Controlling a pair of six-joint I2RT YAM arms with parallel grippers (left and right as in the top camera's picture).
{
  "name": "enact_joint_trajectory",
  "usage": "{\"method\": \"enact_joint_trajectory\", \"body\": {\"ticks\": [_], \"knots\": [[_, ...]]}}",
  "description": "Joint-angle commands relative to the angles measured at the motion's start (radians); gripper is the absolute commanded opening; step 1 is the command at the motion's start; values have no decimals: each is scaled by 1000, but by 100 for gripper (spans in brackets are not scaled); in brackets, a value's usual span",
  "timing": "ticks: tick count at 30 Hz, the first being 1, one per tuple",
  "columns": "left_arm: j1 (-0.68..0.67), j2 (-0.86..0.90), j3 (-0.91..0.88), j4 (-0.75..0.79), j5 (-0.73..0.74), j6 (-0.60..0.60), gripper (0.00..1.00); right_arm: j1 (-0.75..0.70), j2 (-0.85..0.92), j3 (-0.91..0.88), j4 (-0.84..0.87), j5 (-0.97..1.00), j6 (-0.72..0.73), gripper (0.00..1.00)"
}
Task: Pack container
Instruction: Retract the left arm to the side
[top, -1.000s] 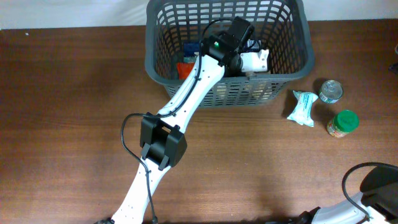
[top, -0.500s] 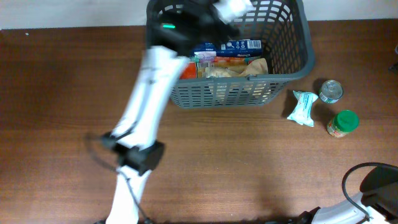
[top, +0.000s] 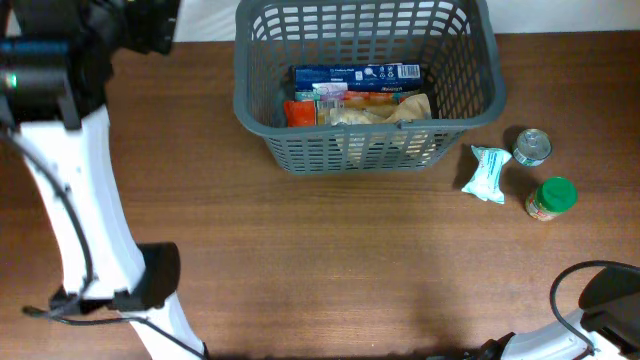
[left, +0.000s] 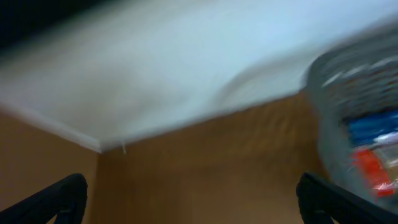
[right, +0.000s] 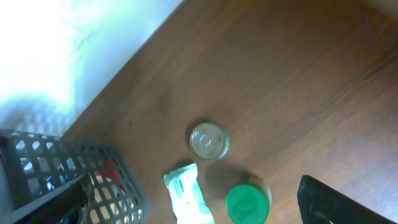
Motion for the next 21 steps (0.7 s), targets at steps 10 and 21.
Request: {"method": "enact_joint_trajectory", "body": {"ticks": [10,21], "knots": [[154,33,-297,-44,-23,-172,99,65,1,-134,-134,303,-18,99],[154,33,-336,-44,-23,-171,99,168,1,-579,89,303,-18,99]]}}
